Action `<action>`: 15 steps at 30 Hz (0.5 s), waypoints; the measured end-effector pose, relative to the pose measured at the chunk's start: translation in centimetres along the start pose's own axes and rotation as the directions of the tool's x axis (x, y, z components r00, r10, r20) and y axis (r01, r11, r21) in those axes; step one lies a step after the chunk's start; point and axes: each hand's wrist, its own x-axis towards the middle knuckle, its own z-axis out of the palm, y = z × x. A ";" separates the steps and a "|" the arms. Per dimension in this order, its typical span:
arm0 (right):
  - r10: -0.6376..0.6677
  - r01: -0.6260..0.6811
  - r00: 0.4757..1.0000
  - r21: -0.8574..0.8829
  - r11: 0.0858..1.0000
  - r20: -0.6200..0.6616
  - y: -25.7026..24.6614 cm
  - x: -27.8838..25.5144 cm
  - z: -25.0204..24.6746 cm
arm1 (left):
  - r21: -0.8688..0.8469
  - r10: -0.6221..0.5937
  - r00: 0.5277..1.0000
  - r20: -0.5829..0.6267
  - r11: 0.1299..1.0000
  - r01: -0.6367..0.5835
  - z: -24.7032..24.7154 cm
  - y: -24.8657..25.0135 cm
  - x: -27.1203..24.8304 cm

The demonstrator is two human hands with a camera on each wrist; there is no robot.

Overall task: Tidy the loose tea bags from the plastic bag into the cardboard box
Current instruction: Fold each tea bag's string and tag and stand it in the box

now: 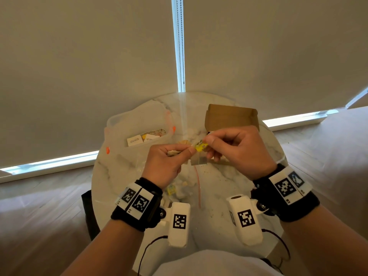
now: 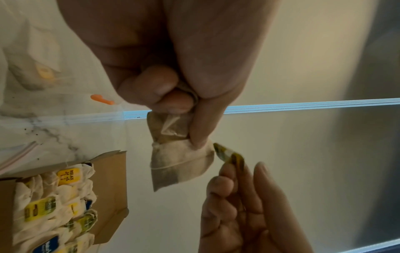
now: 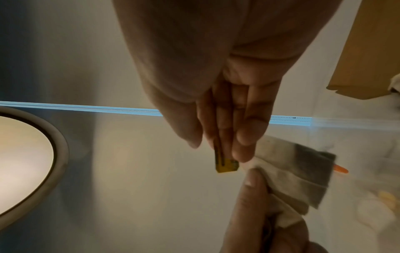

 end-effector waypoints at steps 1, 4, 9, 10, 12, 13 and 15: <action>0.013 -0.013 1.000 0.017 1.000 0.006 0.2 -0.3 0.1 | -0.012 0.009 1.000 0.001 1.000 -0.009 0.0 0.1 0.0; 0.099 -0.098 0.995 0.077 0.992 -0.002 0.9 -0.6 0.4 | -0.015 0.034 0.999 0.003 0.999 -0.034 0.0 0.4 0.1; 0.131 -0.131 0.991 -0.045 0.990 -0.016 1.5 -0.4 0.3 | 0.006 0.037 0.999 0.040 0.999 -0.037 -0.3 0.9 -0.2; 0.117 -0.119 0.993 -0.079 0.990 -0.027 1.5 -0.4 0.2 | 0.011 0.041 0.998 0.054 0.999 -0.042 -0.4 1.0 -0.3; 0.080 -0.085 0.996 -0.148 0.985 -0.038 1.6 -0.3 -0.1 | 0.038 0.063 0.996 0.060 0.997 -0.065 -0.6 1.2 -0.4; 0.071 -0.075 0.997 -0.159 0.984 -0.031 1.6 -0.3 -0.3 | 0.067 0.079 0.995 0.059 0.994 -0.083 -0.7 1.3 -0.3; 0.055 -0.052 0.998 -0.141 0.989 0.023 1.4 -0.4 -0.4 | 0.135 0.087 0.993 0.077 0.986 -0.097 -1.0 1.4 0.0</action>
